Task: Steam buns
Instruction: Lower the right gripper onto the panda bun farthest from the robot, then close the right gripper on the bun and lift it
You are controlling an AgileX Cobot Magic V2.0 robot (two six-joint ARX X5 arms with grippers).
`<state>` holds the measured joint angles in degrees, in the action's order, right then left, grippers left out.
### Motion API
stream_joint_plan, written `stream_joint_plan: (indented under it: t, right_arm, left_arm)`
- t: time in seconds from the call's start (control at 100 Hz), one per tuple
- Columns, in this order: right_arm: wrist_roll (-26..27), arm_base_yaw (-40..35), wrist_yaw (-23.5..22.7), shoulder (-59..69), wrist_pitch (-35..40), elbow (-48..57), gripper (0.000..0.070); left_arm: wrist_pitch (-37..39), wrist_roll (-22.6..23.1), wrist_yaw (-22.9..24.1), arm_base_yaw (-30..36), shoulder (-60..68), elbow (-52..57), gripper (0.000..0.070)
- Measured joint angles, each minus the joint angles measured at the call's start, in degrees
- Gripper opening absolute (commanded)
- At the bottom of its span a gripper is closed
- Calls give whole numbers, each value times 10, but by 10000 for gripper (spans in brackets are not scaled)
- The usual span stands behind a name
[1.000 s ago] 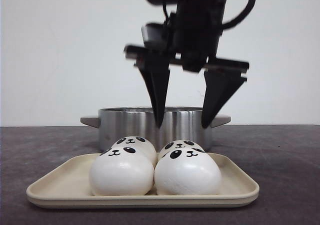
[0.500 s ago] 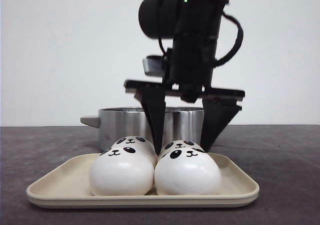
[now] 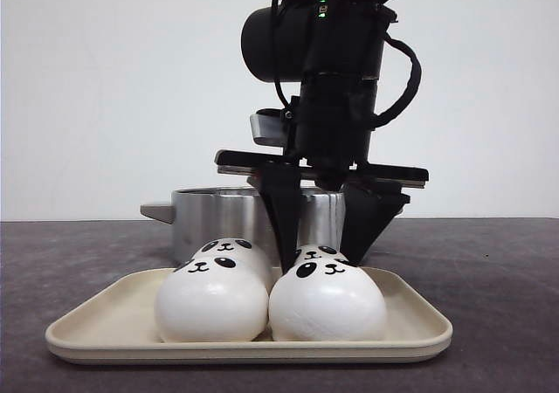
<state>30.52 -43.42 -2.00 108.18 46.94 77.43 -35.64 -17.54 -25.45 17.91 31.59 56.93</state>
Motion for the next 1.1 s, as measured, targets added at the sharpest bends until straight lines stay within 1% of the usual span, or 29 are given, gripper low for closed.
stream_joint_plan:
  t: [0.03,0.35,0.48,0.69,0.76,0.86,0.95,1.0,1.1]
  right_arm:
    - [0,0,0,2,1,1,8]
    - [-5,-4,-3,-14,5,-1,8]
    - [-7,-18,-10,-81,9,-2,8]
    - [-7,-38,-8,-203,10,8,7]
    - [-7,-38,11,-224,8,20,7]
    - [-9,-33,56,-237,-1,55,7]
    - [-22,-22,93,-237,-10,97,7]
    - [-31,-15,106,-237,-21,116,7]
    - [-51,1,110,-233,-58,143,6]
  left_arm:
    - [-1,0,0,0,0,0,627]
    - [-1,0,0,0,0,0,627]
    - [-1,0,0,0,0,0,627]
    - [4,0,2,0,0,0,627]
    - [8,0,9,5,0,0,627]
    - [8,0,14,17,0,0,627]
    - [8,0,14,29,0,0,627]
    - [7,0,14,37,0,0,627]
    - [7,0,14,47,0,0,627]
